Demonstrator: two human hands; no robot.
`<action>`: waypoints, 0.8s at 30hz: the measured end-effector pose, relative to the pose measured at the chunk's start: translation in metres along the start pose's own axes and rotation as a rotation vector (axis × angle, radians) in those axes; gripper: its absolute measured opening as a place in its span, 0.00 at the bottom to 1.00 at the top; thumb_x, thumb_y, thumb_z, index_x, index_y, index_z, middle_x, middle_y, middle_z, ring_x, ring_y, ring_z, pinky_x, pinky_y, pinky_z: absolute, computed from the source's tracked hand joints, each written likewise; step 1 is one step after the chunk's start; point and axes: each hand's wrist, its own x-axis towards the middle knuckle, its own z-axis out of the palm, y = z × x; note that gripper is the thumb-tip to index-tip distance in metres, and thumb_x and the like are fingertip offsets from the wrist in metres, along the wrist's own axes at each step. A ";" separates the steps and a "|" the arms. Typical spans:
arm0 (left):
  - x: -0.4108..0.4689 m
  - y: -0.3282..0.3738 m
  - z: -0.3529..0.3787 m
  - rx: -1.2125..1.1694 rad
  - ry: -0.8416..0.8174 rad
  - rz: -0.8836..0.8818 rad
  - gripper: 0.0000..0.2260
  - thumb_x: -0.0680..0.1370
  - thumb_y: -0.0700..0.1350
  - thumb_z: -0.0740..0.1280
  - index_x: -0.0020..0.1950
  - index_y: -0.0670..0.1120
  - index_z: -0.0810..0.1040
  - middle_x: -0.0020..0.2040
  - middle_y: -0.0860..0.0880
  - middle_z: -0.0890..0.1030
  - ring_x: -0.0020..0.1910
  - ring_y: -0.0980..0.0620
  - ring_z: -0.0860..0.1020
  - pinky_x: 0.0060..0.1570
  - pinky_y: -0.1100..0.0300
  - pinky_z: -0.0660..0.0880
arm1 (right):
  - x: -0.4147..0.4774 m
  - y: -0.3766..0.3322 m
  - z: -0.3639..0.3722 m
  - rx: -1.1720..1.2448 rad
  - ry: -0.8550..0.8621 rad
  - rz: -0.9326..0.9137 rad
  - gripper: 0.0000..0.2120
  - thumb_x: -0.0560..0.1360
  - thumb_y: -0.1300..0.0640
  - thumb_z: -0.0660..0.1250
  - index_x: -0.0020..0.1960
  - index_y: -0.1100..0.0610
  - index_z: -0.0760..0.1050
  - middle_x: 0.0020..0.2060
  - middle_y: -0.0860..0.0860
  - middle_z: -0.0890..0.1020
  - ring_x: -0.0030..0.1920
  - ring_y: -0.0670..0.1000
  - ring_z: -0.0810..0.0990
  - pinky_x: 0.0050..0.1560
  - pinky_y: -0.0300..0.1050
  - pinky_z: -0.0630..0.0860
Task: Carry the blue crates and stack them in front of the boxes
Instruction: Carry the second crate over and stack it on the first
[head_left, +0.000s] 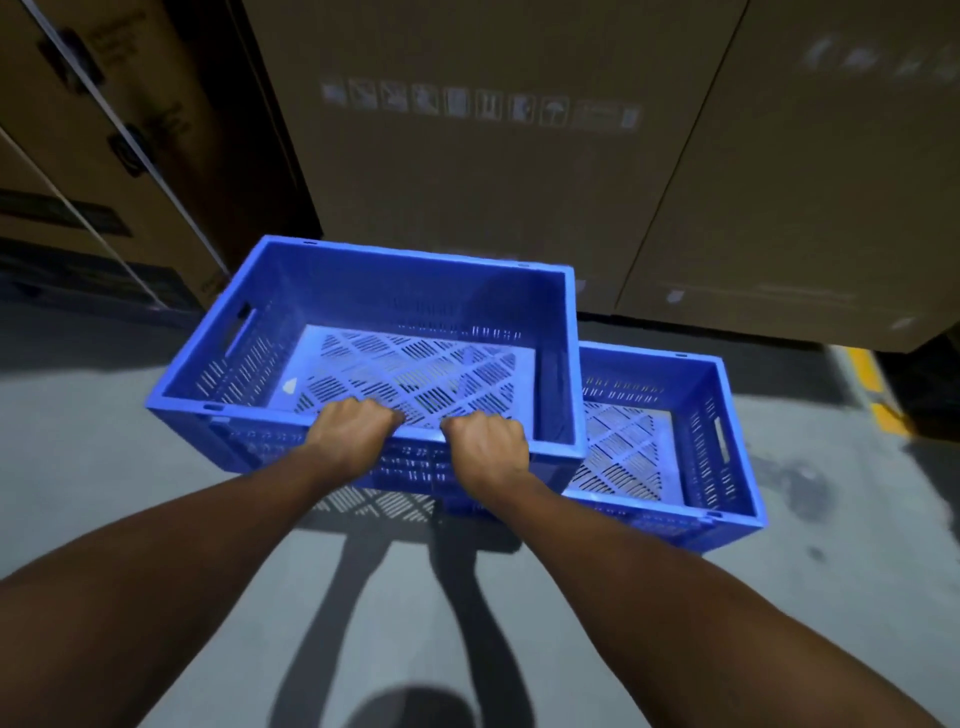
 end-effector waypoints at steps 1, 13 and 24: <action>0.003 -0.002 0.004 -0.011 0.006 -0.004 0.12 0.75 0.42 0.63 0.57 0.52 0.74 0.55 0.45 0.80 0.56 0.40 0.78 0.49 0.52 0.73 | 0.004 0.000 0.002 -0.008 0.001 -0.009 0.13 0.76 0.64 0.59 0.58 0.54 0.76 0.52 0.57 0.82 0.54 0.61 0.80 0.50 0.50 0.73; 0.036 -0.037 -0.002 0.002 -0.015 -0.008 0.13 0.75 0.42 0.64 0.58 0.54 0.76 0.57 0.45 0.81 0.58 0.41 0.78 0.52 0.52 0.74 | 0.043 -0.010 -0.003 0.057 -0.018 -0.015 0.14 0.74 0.66 0.62 0.58 0.55 0.76 0.52 0.58 0.81 0.54 0.62 0.80 0.49 0.51 0.73; 0.050 0.011 -0.004 -0.029 -0.005 0.104 0.14 0.75 0.40 0.63 0.57 0.53 0.77 0.55 0.46 0.82 0.56 0.42 0.80 0.51 0.51 0.75 | 0.023 0.038 -0.003 0.043 -0.057 0.050 0.13 0.74 0.66 0.60 0.55 0.57 0.76 0.51 0.58 0.82 0.53 0.62 0.80 0.50 0.51 0.73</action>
